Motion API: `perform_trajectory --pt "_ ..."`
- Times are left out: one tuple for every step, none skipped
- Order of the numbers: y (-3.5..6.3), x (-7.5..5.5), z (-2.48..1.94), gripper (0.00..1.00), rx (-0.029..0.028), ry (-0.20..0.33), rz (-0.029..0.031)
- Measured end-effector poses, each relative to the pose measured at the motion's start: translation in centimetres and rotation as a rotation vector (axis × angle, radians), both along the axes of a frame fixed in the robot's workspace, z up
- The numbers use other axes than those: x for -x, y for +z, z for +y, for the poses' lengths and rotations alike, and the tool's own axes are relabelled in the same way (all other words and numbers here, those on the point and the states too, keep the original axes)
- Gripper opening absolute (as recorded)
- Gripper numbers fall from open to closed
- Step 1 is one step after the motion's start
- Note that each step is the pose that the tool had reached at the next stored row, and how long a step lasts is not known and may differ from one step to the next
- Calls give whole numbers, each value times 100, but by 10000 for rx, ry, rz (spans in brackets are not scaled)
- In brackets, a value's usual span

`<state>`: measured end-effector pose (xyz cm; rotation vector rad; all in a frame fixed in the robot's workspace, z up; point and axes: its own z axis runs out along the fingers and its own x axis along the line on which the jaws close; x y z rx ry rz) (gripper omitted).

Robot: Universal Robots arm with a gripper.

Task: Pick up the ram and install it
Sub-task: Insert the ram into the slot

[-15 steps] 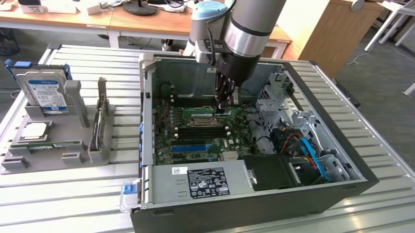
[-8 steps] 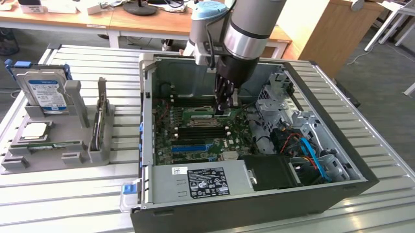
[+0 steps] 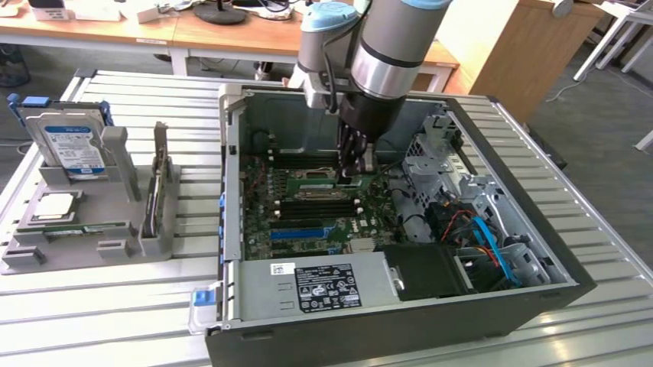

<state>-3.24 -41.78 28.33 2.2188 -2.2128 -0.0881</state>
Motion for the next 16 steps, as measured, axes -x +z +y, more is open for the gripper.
perform_trajectory --pt "-9 0 0 12 0 0 0" --pt "-17 0 0 12 0 0 0" --pt "-25 0 0 12 0 0 0" --pt "-33 0 0 12 0 0 -1" --pt "-41 0 0 12 0 -1 0" --pt "-49 0 0 12 1 0 0" --pt "-57 0 0 12 0 0 0" --pt "-66 0 0 12 0 0 0" --pt "-74 0 0 12 0 0 0" --pt "-82 0 0 12 0 -1 0" --pt "-90 0 0 12 0 0 0" --pt "-97 0 0 12 0 0 0" --pt "-105 0 0 12 -1 0 -1" --pt "-112 0 0 12 0 0 0" --pt "-119 0 0 12 0 0 0" --pt "-126 0 0 12 0 -1 0"
